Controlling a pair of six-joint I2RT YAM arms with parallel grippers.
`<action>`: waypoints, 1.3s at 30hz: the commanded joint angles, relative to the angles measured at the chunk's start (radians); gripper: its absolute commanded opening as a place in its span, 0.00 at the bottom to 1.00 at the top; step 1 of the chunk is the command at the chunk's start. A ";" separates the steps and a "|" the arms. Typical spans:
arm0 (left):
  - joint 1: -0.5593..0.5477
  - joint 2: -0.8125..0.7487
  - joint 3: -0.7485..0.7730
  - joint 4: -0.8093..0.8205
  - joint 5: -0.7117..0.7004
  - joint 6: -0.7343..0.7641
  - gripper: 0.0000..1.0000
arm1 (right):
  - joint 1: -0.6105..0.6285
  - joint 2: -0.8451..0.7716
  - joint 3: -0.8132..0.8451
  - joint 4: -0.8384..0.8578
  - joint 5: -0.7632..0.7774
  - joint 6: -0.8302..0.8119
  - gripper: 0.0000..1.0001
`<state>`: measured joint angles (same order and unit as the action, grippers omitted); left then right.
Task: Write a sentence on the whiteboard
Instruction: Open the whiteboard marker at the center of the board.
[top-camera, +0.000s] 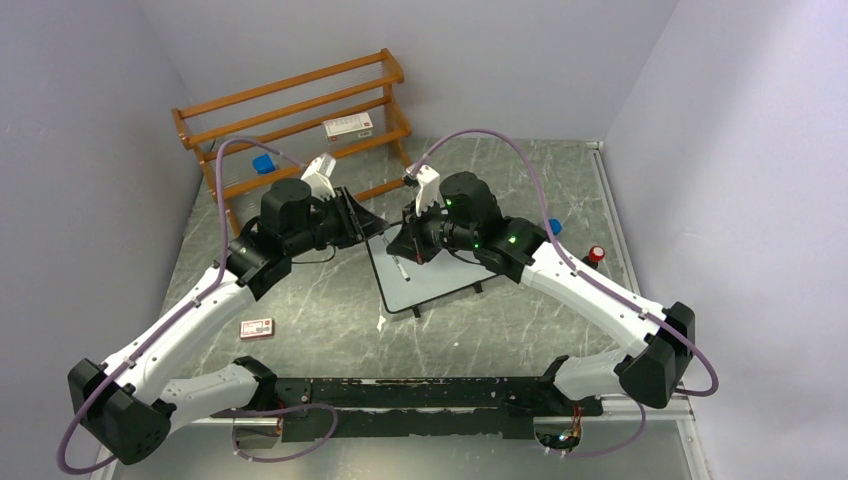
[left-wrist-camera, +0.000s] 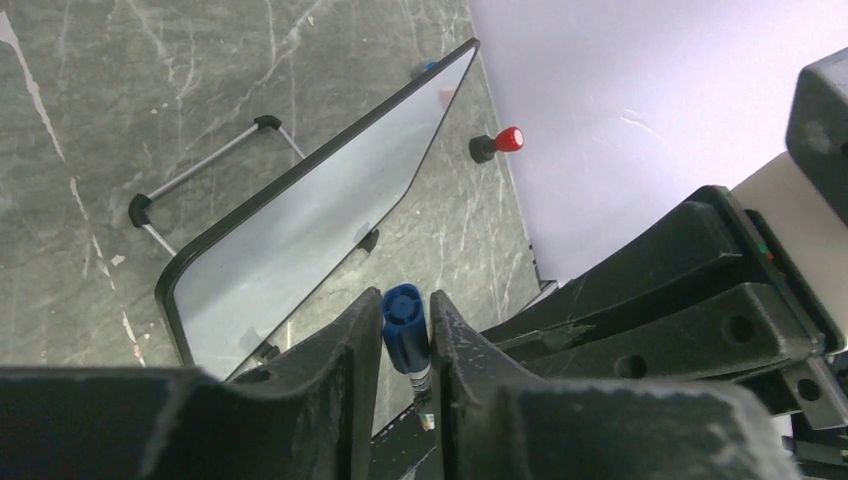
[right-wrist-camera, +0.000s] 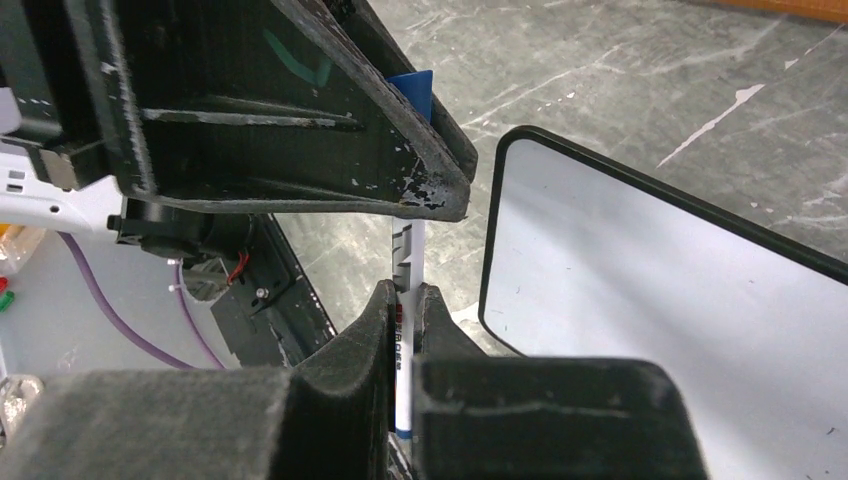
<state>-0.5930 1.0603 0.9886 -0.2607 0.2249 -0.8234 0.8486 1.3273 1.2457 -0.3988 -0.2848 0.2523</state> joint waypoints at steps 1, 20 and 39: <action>-0.005 -0.025 -0.021 0.035 -0.027 -0.031 0.24 | 0.010 0.011 0.012 0.047 -0.016 -0.003 0.00; 0.068 -0.160 -0.135 0.137 -0.099 -0.233 0.05 | -0.024 -0.051 0.017 -0.031 0.156 0.104 1.00; 0.122 -0.235 -0.248 0.365 -0.083 -0.500 0.05 | -0.194 -0.162 -0.138 0.174 -0.116 0.148 1.00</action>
<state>-0.4786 0.8406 0.7750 -0.0166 0.1406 -1.2289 0.6807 1.1755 1.1713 -0.3134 -0.3542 0.3214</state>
